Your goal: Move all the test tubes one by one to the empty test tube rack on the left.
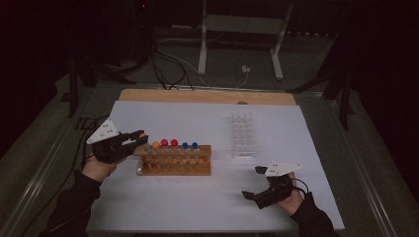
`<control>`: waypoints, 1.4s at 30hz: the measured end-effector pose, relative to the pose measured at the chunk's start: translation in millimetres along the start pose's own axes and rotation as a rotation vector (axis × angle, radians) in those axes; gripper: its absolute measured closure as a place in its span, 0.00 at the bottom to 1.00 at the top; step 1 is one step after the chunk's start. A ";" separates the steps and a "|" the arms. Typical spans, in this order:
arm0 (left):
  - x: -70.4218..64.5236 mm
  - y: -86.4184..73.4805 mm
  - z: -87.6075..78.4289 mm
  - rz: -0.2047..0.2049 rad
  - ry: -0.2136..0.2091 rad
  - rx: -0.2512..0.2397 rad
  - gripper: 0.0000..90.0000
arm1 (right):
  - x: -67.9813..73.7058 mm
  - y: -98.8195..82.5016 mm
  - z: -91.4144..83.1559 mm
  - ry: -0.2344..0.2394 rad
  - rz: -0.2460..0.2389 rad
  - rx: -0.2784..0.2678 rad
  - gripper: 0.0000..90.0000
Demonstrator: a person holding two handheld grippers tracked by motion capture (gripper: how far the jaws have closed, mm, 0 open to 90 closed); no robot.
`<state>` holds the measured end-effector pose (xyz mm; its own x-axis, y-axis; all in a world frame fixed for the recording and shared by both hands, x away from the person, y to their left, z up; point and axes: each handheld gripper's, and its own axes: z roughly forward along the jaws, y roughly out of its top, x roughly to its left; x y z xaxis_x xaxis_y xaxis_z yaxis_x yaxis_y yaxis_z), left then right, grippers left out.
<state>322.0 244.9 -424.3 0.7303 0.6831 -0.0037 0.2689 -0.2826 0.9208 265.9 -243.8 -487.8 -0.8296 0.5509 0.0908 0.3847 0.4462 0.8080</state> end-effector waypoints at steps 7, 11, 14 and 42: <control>-1.8 -9.6 8.2 0.011 0.005 0.032 0.80 | 0.1 0.1 -0.7 0.003 -0.006 -0.006 0.00; -1.9 -14.4 12.1 0.014 0.005 0.050 0.80 | 0.5 0.1 -1.0 0.006 -0.008 -0.009 0.00; -1.6 -16.7 13.7 0.016 0.003 0.060 0.80 | 0.7 0.2 -1.2 0.007 -0.010 -0.010 0.00; -18.4 -8.6 -2.9 0.003 -0.070 0.106 0.21 | 0.4 1.1 -3.4 0.017 -0.002 -0.024 0.00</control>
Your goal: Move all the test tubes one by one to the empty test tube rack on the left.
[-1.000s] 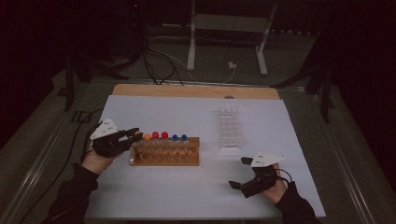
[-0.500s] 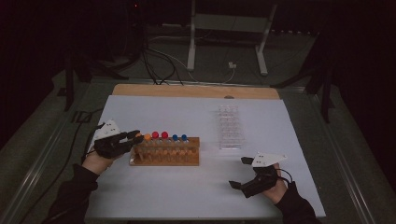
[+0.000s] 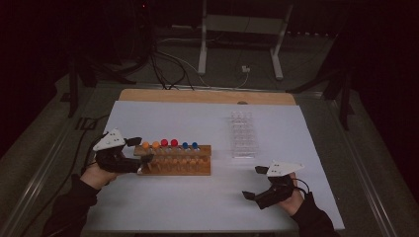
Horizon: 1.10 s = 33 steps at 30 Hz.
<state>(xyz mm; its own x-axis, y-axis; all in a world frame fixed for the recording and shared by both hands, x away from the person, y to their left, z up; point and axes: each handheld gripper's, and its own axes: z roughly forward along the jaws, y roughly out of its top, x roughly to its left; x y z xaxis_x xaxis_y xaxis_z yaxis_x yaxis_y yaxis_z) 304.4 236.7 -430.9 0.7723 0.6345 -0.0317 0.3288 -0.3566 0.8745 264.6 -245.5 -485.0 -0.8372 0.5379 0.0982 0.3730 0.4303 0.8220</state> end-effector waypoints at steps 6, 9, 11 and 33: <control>-13.7 -3.6 -7.7 -0.029 -0.087 0.010 0.02 | 0.5 0.1 0.4 0.002 0.000 0.002 0.00; -22.2 -8.2 -9.3 -0.031 -0.112 0.015 0.01 | 1.1 0.8 0.6 0.003 -0.001 0.000 0.00; -27.3 -11.8 -9.2 -0.027 -0.133 0.018 0.01 | 1.7 1.2 0.5 0.006 -0.002 -0.002 0.00; -60.4 -67.6 17.5 0.007 -0.151 0.080 0.01 | 0.6 -0.6 1.8 0.008 -0.005 0.001 0.00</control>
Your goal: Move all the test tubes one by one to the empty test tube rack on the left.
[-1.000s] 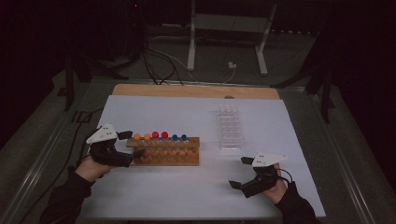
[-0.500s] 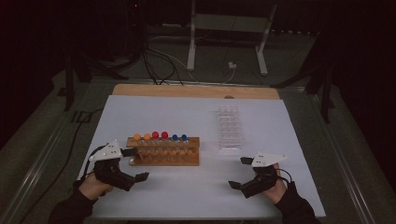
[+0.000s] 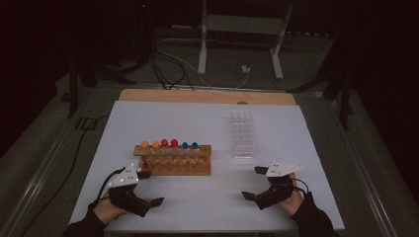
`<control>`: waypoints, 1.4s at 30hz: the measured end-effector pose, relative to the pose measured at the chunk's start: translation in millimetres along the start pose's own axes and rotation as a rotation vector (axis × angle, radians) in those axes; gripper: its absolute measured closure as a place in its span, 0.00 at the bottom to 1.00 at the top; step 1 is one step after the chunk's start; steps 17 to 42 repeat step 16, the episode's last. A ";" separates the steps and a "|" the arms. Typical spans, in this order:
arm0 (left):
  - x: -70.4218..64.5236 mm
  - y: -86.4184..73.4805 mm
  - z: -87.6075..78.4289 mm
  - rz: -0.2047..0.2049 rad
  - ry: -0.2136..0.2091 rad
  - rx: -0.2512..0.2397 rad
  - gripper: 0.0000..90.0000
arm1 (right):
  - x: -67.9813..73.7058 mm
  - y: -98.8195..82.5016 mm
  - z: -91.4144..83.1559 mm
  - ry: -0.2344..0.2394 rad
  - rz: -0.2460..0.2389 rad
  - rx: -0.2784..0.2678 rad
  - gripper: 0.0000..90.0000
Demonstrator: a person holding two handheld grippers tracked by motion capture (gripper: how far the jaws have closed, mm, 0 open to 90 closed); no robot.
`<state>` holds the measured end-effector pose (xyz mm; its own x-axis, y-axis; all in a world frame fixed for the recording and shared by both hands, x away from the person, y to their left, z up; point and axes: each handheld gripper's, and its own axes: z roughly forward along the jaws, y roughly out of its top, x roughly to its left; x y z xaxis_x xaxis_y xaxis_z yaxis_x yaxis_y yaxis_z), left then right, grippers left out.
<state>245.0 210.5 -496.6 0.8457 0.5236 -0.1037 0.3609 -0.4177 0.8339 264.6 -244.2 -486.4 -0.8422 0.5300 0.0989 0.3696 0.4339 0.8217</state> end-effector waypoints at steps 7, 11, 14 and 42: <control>0.8 -17.0 -1.8 -0.008 0.037 0.001 0.01 | 0.1 -0.1 1.3 0.002 -0.003 0.007 0.00; 0.1 -14.2 -3.0 -0.010 0.049 -0.026 0.01 | 1.3 0.6 1.6 0.005 -0.009 0.004 0.00; -1.0 -13.5 -2.0 -0.007 0.049 -0.027 0.01 | 1.6 0.8 1.6 0.005 -0.013 0.005 0.00; -1.4 -13.1 -1.7 -0.005 0.050 -0.027 0.01 | 1.5 0.8 1.5 0.004 -0.012 0.004 0.00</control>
